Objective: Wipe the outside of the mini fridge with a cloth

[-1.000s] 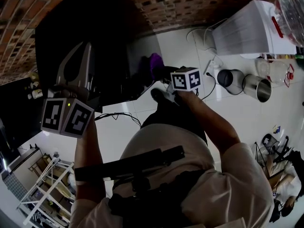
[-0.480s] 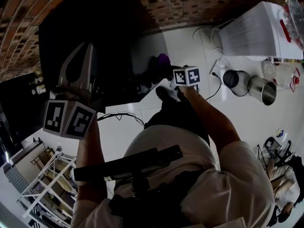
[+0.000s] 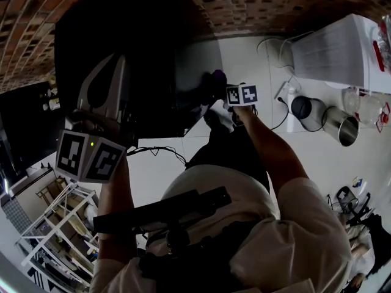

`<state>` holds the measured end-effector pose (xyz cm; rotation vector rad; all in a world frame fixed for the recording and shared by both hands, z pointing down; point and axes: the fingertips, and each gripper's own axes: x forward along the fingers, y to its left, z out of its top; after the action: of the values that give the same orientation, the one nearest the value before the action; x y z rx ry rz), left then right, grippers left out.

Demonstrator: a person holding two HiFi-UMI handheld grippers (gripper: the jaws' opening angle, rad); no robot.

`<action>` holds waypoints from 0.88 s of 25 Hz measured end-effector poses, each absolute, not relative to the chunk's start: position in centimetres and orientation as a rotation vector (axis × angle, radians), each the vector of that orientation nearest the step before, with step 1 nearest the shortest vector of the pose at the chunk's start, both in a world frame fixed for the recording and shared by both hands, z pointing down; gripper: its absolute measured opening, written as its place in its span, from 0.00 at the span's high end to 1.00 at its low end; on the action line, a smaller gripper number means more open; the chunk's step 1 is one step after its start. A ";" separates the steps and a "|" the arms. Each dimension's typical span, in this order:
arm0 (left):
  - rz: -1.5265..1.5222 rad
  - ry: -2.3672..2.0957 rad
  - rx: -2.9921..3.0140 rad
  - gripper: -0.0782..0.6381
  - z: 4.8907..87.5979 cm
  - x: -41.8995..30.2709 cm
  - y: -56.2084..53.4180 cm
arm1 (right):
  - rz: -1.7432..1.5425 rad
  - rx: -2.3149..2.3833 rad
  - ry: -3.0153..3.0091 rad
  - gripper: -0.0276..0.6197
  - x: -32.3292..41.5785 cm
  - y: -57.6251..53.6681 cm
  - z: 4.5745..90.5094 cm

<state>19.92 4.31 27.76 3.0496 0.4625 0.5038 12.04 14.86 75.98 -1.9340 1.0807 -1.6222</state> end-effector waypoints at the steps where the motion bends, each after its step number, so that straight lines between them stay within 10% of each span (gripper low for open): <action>1: 0.503 0.461 3.049 0.88 27.7 19.9 4.3 | -1.635 -1.940 1.077 0.75 12.1 14.9 76.4; 22: 0.504 0.309 3.064 0.88 28.2 19.6 3.1 | -1.600 -2.222 1.295 0.75 16.7 17.8 69.9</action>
<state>19.62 3.09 28.19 3.0637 0.3094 0.5043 16.75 17.83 69.86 -2.2220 1.2952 -1.6004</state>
